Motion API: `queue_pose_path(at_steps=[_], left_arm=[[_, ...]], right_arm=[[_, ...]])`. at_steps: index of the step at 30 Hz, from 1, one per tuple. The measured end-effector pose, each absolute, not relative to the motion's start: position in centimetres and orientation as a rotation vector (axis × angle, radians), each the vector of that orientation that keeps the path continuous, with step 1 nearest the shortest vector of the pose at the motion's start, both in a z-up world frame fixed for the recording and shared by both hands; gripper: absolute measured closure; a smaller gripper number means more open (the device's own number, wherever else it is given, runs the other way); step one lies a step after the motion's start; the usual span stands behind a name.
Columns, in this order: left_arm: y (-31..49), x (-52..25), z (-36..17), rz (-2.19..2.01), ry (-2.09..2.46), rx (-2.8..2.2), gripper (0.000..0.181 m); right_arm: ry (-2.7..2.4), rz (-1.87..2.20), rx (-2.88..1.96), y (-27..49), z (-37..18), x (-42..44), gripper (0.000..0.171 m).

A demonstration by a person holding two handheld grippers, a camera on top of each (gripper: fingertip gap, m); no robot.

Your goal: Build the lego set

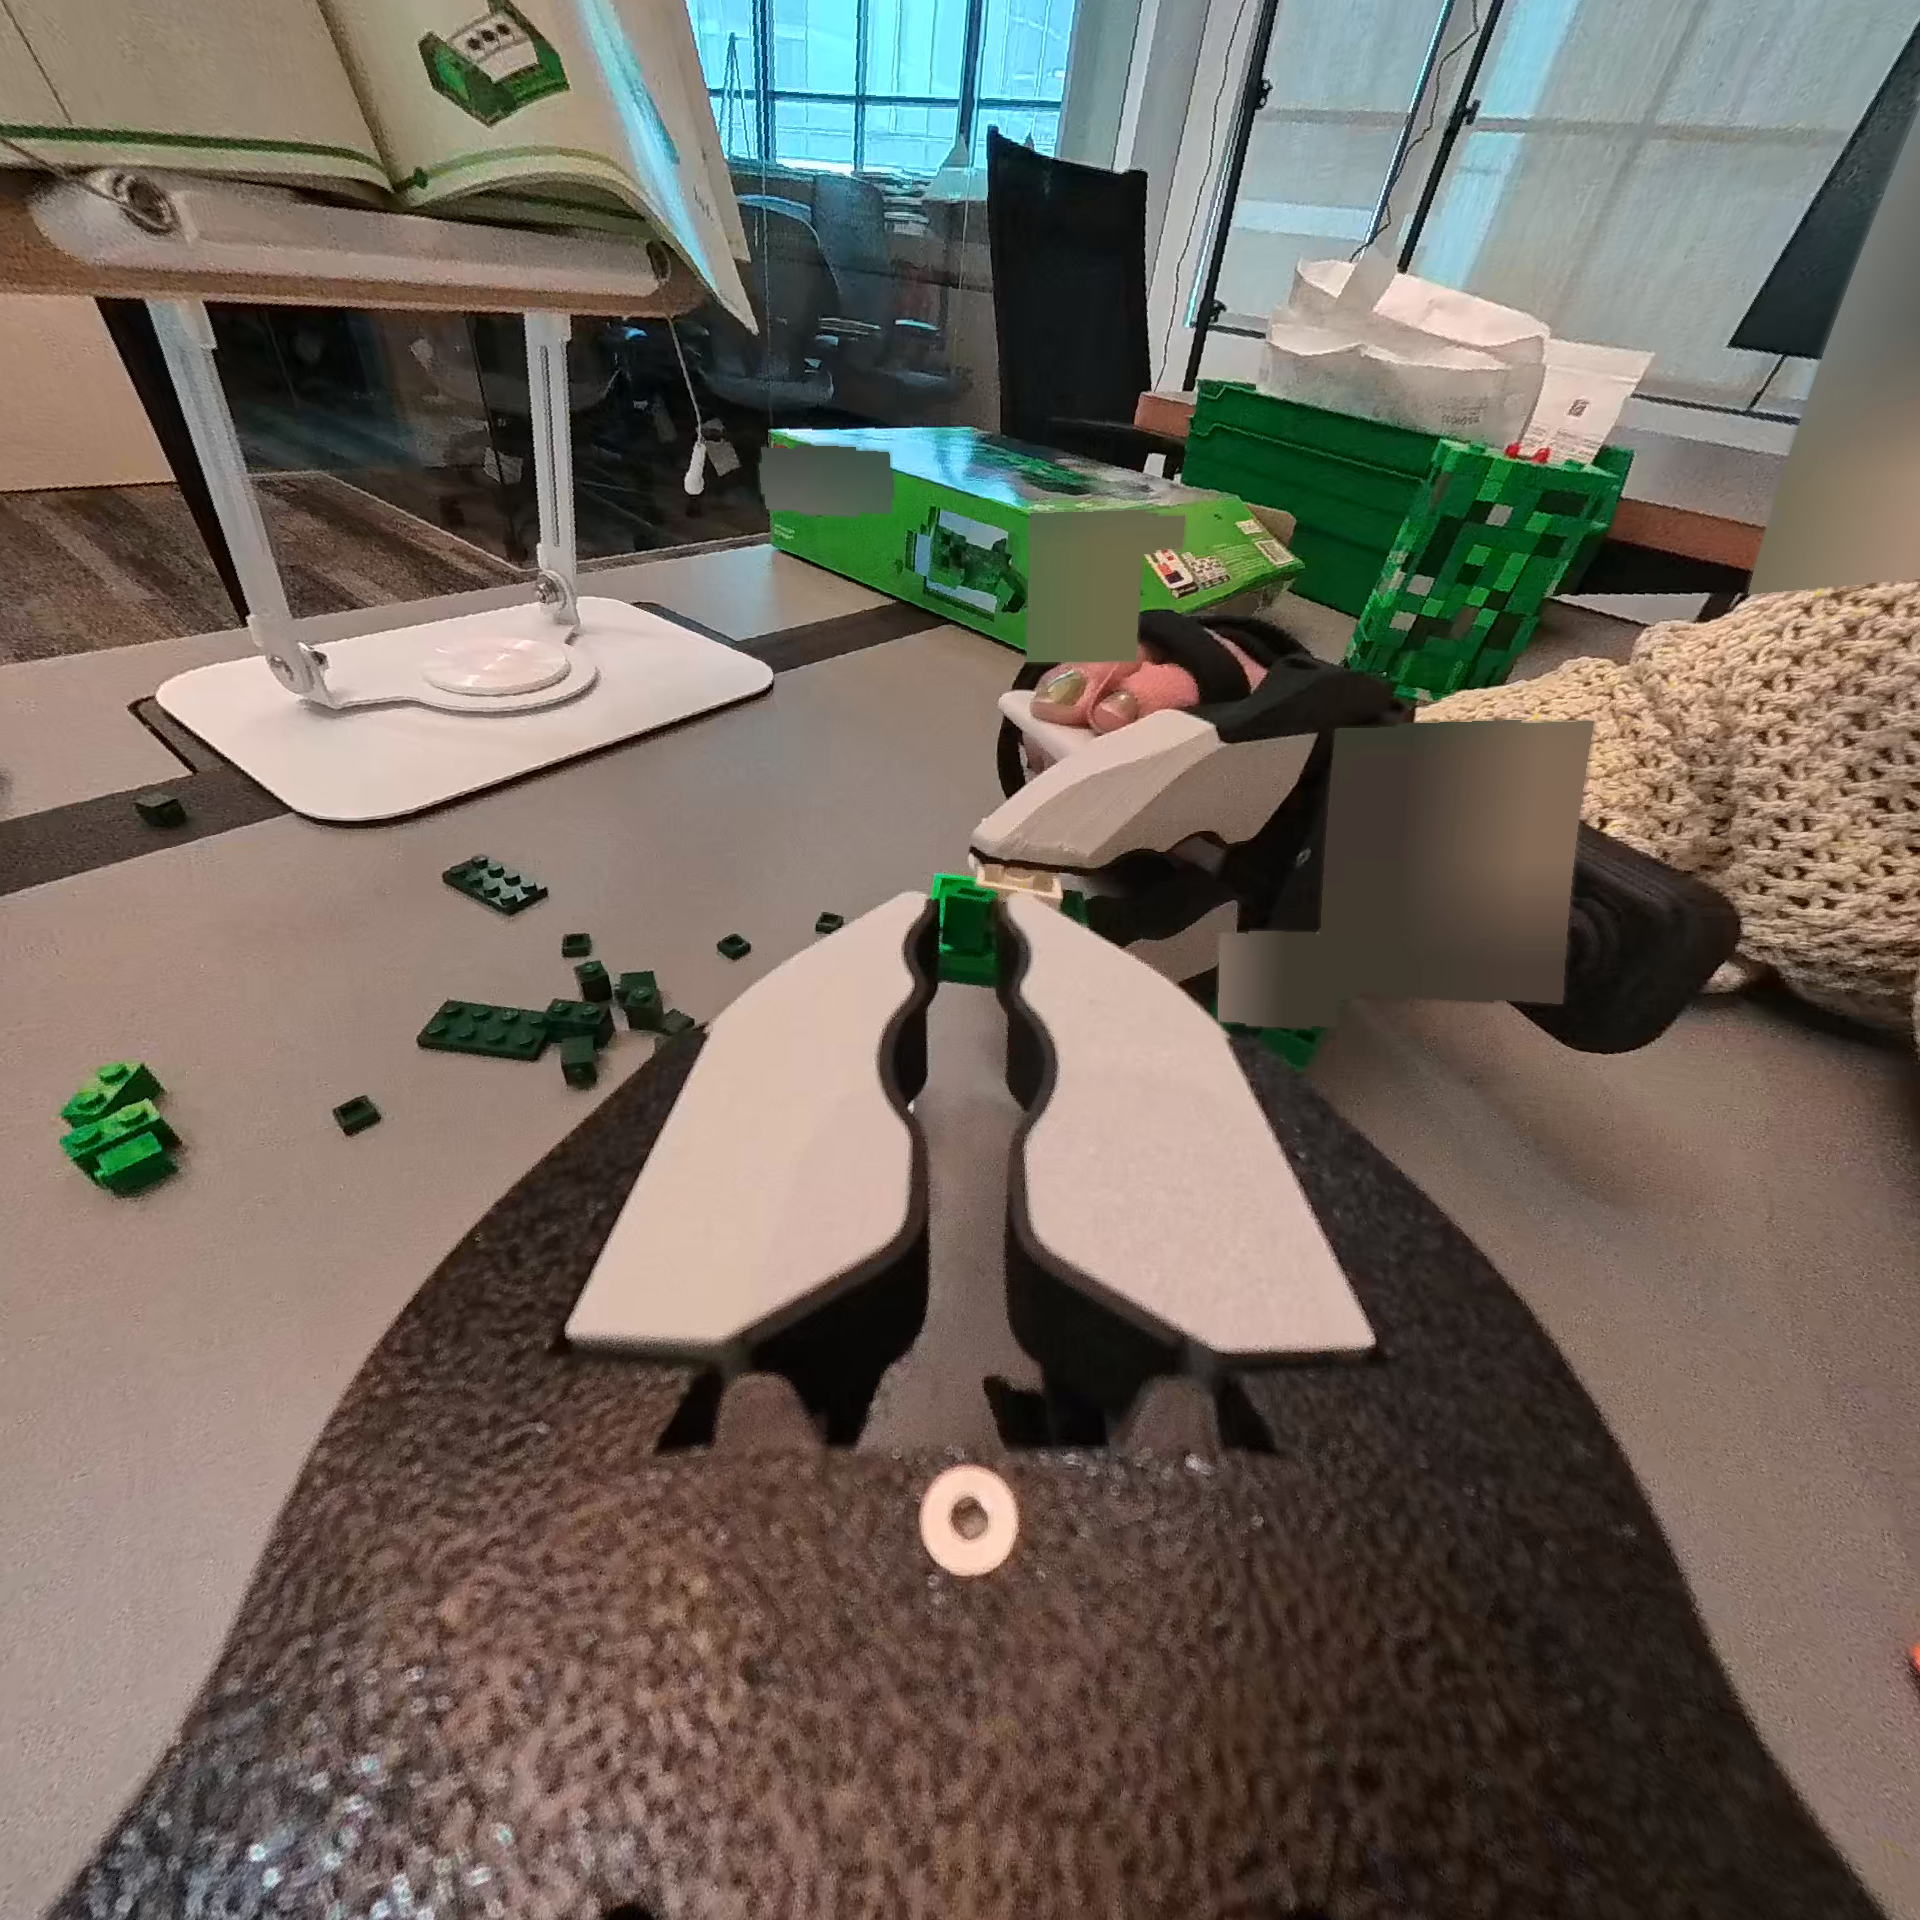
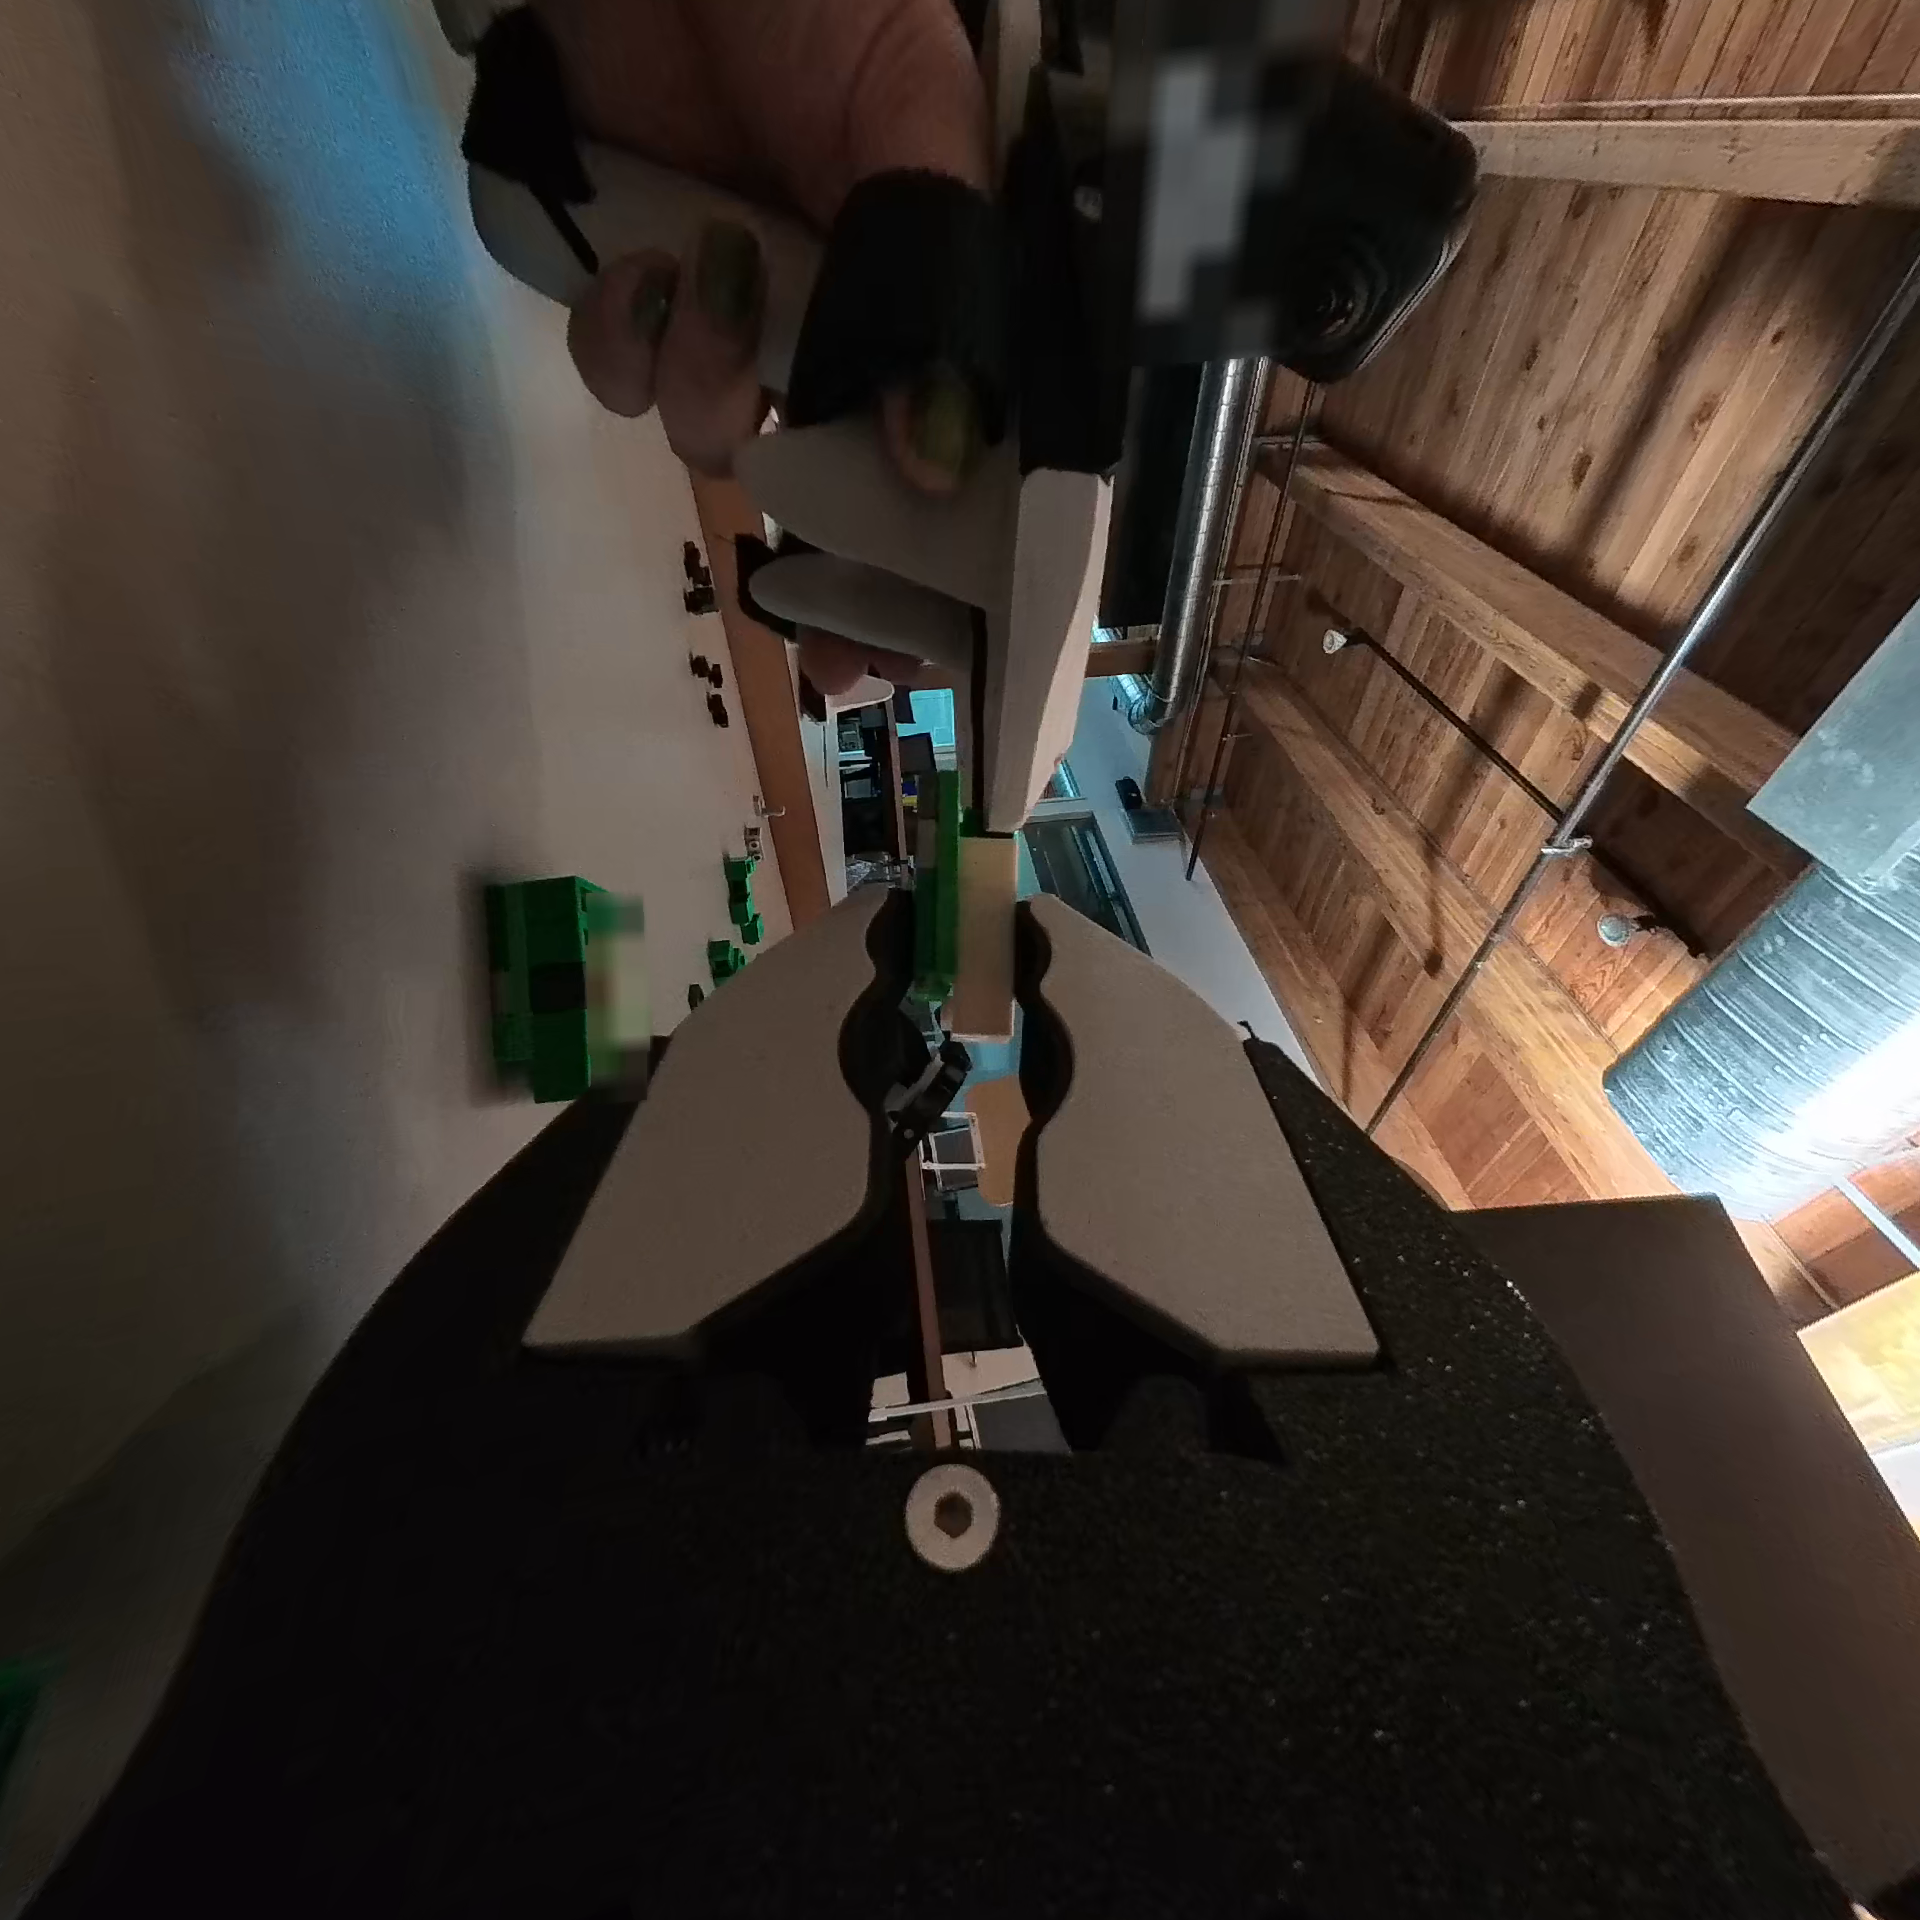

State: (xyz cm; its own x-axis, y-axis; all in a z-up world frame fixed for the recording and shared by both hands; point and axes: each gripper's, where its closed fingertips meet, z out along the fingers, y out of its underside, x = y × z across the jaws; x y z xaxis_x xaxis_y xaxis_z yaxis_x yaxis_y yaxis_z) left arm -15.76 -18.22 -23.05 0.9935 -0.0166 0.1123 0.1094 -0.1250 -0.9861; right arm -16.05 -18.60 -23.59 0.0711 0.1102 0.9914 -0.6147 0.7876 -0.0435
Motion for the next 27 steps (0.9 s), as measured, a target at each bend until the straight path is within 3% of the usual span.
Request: queue_pose_path(at_steps=[27], left_arm=[[-17.89,-16.19,-23.34,-0.039,-0.083,-1.695,0.173]], right_arm=[[-1.41,0.582,0.423,-18.1,-23.47,-16.07,0.153]])
